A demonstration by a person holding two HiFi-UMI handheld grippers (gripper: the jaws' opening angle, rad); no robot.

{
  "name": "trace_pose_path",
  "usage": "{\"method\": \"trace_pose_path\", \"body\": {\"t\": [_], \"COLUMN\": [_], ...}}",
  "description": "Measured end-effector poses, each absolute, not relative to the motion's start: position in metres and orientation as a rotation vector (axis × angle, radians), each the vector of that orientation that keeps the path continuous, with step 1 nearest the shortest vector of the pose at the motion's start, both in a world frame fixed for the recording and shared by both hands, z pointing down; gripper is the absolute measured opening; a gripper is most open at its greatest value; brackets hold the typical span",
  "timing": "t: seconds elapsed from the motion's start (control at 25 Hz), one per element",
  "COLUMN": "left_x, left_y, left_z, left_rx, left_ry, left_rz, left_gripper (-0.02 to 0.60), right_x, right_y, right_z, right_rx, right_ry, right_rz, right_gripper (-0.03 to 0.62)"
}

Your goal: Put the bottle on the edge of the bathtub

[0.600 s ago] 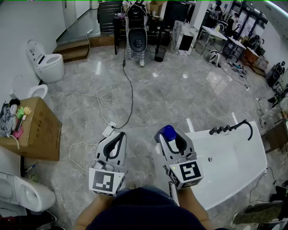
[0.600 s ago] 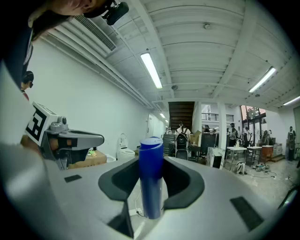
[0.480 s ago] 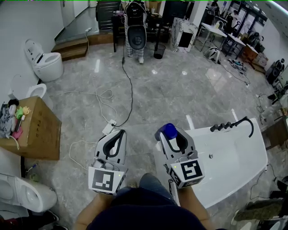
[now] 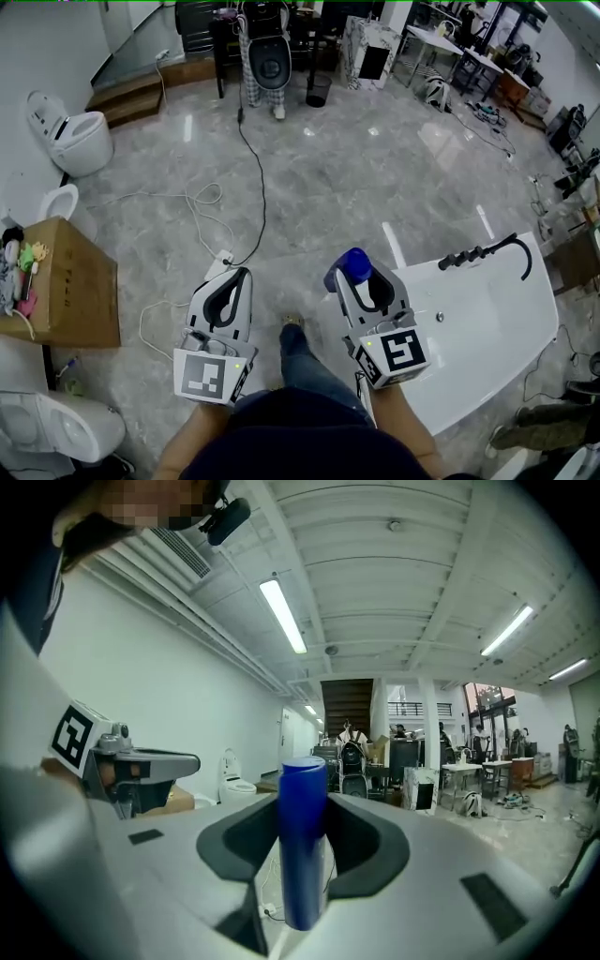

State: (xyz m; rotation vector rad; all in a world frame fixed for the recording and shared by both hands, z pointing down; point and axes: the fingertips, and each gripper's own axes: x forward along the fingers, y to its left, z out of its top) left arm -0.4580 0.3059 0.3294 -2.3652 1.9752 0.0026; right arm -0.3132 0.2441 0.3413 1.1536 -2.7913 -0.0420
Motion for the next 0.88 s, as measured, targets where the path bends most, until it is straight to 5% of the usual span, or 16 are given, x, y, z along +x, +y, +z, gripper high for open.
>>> {"method": "trace_pose_path", "body": {"t": [0.88], "left_x": [-0.445], "left_y": [0.023], "left_z": [0.304], "left_rx": [-2.38], "left_ry": [1.923], "left_rz": [0.026], "left_gripper": [0.021], "right_x": [-0.308], "right_y": [-0.025], "right_z": [0.328], "right_rx": [1.119], "right_ry": [-2.82], "right_rz": [-0.084], "right_gripper": [0.163]}}
